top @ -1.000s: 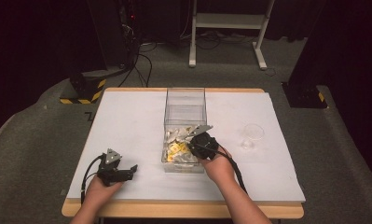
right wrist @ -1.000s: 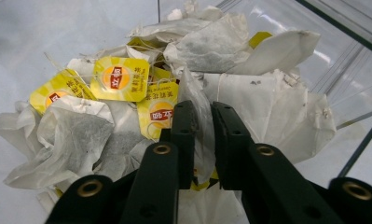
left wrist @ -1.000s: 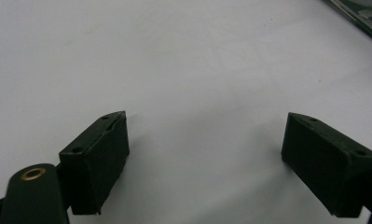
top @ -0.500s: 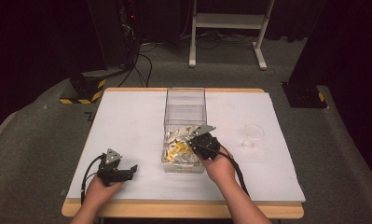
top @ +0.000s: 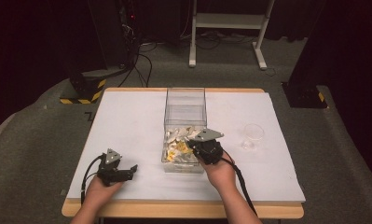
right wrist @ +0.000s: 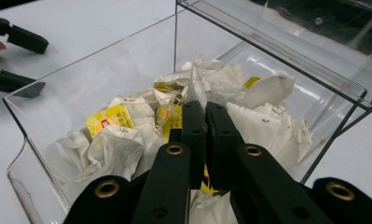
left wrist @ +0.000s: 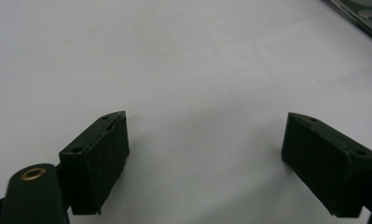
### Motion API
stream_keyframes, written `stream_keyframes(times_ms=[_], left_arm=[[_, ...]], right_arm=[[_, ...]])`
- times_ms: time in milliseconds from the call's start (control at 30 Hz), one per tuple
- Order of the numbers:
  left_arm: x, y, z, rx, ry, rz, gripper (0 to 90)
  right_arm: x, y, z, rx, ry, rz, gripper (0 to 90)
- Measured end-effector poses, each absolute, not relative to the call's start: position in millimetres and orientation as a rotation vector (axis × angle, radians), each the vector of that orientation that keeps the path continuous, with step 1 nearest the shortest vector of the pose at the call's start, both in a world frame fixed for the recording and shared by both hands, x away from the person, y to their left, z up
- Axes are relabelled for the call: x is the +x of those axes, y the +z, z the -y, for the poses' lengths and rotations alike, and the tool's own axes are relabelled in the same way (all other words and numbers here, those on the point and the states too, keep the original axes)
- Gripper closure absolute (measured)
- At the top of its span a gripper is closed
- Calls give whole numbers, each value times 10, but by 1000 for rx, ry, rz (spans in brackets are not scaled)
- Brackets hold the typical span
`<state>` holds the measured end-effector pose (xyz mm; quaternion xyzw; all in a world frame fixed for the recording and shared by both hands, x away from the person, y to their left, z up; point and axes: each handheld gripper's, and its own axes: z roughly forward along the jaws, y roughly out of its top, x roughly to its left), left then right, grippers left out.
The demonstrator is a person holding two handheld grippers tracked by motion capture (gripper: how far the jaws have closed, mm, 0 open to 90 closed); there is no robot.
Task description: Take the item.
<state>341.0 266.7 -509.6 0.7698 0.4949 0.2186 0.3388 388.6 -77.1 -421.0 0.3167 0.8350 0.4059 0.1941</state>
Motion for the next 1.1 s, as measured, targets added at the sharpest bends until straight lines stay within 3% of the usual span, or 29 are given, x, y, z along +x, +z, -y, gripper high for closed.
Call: stream_keyframes(times_ms=[1100], left_arm=[[3409, -5096, -2666, 2004, 570, -1289, 154]], right_arm=[[3800, -4287, 935, 900, 1325, -2207, 877]])
